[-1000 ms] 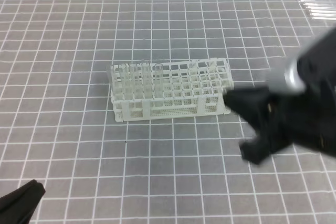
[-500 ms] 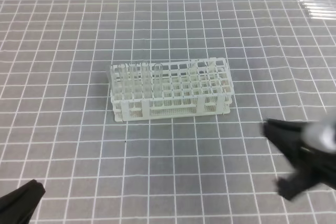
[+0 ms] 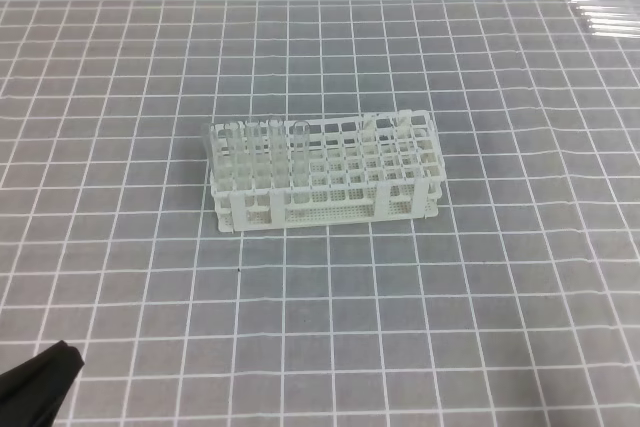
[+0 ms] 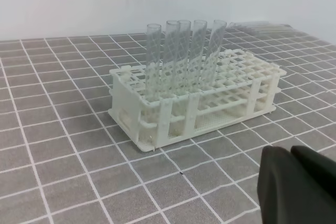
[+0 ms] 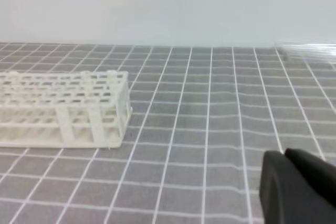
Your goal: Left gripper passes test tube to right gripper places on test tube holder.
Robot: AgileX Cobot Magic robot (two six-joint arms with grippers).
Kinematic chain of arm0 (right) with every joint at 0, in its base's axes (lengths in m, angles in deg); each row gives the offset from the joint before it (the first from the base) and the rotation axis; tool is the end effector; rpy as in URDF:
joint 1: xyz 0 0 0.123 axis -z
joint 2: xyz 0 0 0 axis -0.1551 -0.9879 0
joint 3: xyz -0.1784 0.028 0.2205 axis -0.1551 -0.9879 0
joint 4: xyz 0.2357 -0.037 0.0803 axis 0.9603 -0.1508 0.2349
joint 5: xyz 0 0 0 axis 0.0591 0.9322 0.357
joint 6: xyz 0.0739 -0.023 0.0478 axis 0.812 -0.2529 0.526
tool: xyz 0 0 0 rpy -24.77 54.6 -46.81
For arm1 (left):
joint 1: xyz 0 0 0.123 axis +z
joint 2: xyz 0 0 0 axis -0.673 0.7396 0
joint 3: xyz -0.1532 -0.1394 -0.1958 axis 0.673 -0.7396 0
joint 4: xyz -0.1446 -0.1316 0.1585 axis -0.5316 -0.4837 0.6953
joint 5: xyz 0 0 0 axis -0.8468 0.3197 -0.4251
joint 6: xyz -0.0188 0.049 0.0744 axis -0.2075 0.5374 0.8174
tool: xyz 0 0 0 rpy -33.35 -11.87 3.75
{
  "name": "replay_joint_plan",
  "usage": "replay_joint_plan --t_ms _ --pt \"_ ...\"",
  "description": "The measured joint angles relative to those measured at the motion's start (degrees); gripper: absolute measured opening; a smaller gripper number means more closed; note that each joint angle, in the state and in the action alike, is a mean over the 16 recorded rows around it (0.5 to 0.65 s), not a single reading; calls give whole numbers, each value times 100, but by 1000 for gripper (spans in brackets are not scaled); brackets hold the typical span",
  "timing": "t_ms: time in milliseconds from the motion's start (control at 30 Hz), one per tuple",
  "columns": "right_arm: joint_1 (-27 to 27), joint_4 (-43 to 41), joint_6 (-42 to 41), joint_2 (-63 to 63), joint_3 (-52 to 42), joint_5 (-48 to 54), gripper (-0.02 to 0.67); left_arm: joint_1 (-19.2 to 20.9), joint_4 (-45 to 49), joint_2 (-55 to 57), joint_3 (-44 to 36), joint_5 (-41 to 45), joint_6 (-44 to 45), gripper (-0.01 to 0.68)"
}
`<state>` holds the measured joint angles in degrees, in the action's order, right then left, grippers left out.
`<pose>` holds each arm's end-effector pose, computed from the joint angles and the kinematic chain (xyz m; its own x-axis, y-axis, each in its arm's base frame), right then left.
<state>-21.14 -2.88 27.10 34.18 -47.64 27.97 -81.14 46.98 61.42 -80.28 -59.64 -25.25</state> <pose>0.0651 0.0184 0.2143 -0.1494 0.0423 -0.9879 -0.2457 0.9662 0.0785 0.0607 -0.0374 0.1978 -0.1384 -0.0091 -0.9903 0.5385 0.8386 -0.0830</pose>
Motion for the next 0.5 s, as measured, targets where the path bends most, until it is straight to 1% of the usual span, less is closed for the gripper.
replay_joint_plan --t_ms 100,200,400,500 --pt "266 100 0 506 -221 182 -13 1 0 -2 4 3 -1 -1" --pt "414 182 0 814 -342 340 -13 0 1 -5 12 4 -4 -1" --pt "498 250 0 980 -404 495 -13 -1 1 -8 21 20 -6 -1" --pt "499 155 26 978 -404 542 -13 -1 2 -9 25 31 -7 -1"
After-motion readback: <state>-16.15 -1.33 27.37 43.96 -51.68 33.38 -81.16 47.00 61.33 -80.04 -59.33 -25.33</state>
